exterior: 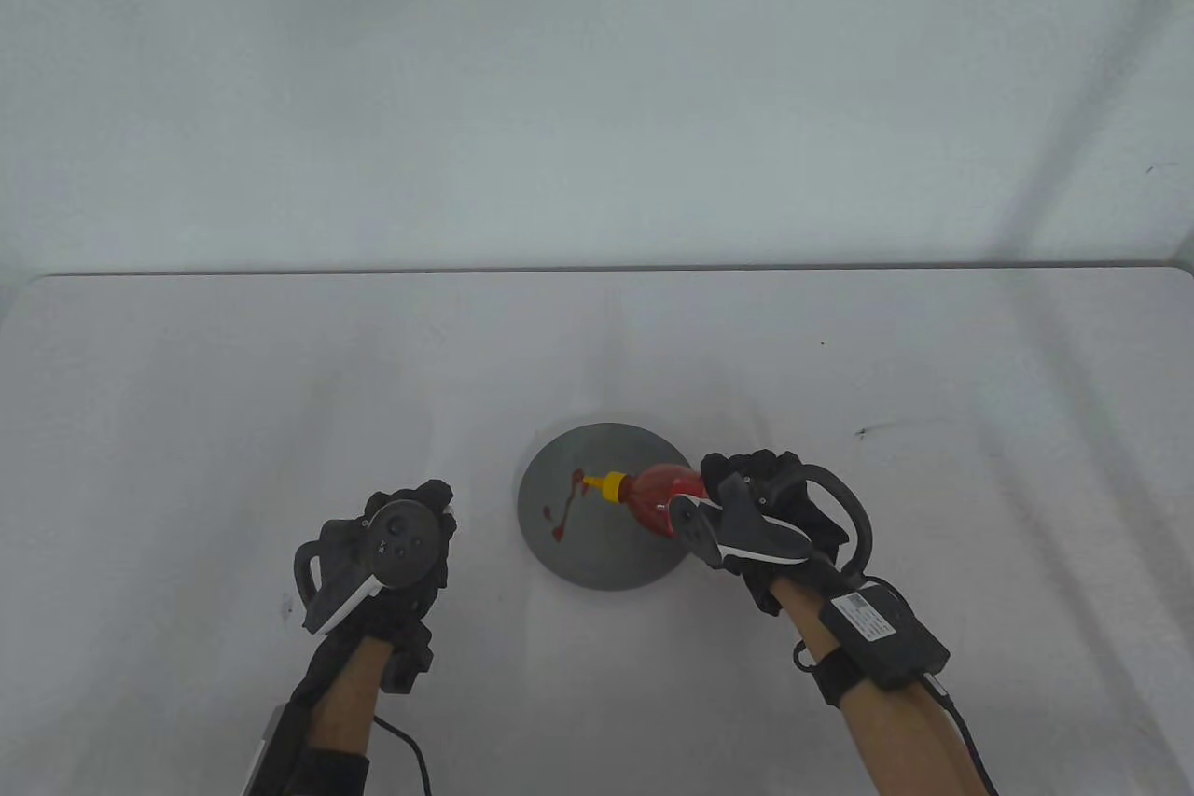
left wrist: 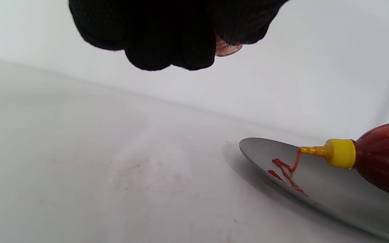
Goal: Squeeze ketchup bottle to draw patterns on plate
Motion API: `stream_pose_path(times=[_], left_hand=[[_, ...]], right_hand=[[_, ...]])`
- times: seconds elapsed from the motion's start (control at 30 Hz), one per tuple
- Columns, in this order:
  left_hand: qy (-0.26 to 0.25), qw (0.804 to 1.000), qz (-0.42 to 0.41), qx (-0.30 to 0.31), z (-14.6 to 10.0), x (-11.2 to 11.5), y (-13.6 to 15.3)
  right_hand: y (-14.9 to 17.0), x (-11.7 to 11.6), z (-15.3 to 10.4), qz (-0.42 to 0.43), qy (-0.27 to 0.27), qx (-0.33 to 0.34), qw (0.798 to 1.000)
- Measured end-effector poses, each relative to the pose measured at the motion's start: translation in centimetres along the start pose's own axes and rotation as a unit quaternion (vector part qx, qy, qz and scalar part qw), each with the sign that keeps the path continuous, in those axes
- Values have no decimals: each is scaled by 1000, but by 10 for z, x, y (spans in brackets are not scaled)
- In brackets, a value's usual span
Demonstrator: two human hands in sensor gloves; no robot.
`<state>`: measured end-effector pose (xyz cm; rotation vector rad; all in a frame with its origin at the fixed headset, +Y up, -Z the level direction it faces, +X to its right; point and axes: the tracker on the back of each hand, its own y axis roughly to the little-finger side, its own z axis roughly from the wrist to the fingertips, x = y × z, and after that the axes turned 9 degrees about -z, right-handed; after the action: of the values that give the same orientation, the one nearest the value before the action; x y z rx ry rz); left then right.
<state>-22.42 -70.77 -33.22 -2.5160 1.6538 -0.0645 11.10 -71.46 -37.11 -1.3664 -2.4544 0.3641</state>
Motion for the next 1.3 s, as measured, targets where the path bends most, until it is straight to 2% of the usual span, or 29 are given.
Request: stream_pose_path(times=[0.03,0.1,0.13,0.17,0.4,0.5,0.53,0.67,0.7,0.73,0.8,0.83,0.93,0.97,1.2,1.23,1.3], left_hand=[[-1,1000,0,0,0,0,0],[-3,1000,0,0,-1,-1,0],[-4,1000,0,-1,-1,-1,0],[-4,1000,-1,-1,0,-1,1],[-6,1000,-2,-2,-1,-2,1],[-11,1000,-2,-3,-2,-4,2],[-12,1000,-3,-4,-3,-4,2],[-14,1000,-3,-6,-3,-4,2],[-14,1000,-4,-7,-3,-4,3],[-15,1000,-4,-7,-3,-4,3],[-15,1000,-3,-8,-3,-5,3],[-16,1000,-3,-8,-3,-5,3],[-17,1000,-4,-8,-3,-5,3],[-18,1000,-4,-8,-2,-5,4],[-17,1000,-2,-12,-1,-4,6],[-19,1000,-5,-12,-1,-5,6],[-20,1000,-6,-12,-1,-5,6]], right_hand=[[0,1,-3,-1,-13,-1,1000],[-1,2,-8,0,-1,4,1000],[-1,2,-12,0,-16,2,1000],[-2,3,-15,1,1,8,1000],[-5,8,-35,15,-4,12,1000],[-7,9,-41,12,-5,17,1000],[-8,8,-43,11,9,22,1000],[-9,6,-46,4,-9,20,1000],[-9,5,-46,5,7,20,1000],[-8,5,-43,1,-6,14,1000],[-6,2,-41,2,7,9,1000],[-4,2,-38,0,-12,2,1000],[0,-1,-31,-10,-13,-1,1000],[2,-2,-27,-15,5,-2,1000],[14,-5,-1,-9,-20,-35,999],[15,-6,1,-14,-2,-38,999],[18,-8,6,-11,-18,-41,999]])
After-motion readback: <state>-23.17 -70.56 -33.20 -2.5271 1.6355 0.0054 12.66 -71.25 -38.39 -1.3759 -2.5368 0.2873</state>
